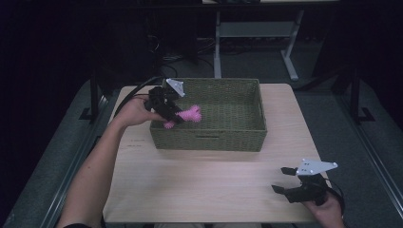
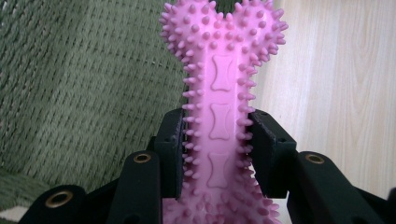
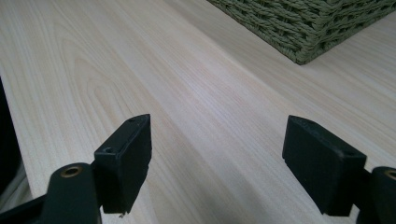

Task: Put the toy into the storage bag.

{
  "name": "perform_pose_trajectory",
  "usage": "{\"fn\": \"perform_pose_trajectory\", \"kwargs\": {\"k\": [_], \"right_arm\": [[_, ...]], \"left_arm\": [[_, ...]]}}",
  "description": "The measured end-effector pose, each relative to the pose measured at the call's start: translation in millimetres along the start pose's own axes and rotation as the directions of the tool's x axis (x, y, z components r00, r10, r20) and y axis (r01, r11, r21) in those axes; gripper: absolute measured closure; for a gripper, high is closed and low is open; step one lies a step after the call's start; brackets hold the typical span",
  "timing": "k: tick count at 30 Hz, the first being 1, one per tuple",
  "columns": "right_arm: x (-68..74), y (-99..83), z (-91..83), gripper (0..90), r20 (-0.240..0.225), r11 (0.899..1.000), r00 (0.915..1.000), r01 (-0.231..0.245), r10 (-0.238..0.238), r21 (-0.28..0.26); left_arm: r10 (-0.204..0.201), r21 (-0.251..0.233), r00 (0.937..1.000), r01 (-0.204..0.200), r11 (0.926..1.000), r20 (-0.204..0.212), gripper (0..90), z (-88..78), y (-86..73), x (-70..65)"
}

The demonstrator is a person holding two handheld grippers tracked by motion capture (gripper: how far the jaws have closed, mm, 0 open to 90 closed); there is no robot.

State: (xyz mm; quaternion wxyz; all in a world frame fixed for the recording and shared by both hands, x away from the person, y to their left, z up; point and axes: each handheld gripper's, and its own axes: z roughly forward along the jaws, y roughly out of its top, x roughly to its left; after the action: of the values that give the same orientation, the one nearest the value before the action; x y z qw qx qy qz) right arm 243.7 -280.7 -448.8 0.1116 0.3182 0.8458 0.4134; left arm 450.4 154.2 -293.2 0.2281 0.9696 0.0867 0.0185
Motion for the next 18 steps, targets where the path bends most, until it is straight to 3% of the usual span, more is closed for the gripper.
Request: {"fn": "perform_pose_trajectory", "kwargs": {"k": [18], "right_arm": [[-1.1, -0.9, -1.8, 23.5, -0.001, 1.000, 0.9999, -0.010, 0.010, -0.004]], "left_arm": [[-0.023, 0.003, 0.9997, 0.023, 0.9997, 0.009, 58.9, 22.5, -1.6, 23.7]]}}
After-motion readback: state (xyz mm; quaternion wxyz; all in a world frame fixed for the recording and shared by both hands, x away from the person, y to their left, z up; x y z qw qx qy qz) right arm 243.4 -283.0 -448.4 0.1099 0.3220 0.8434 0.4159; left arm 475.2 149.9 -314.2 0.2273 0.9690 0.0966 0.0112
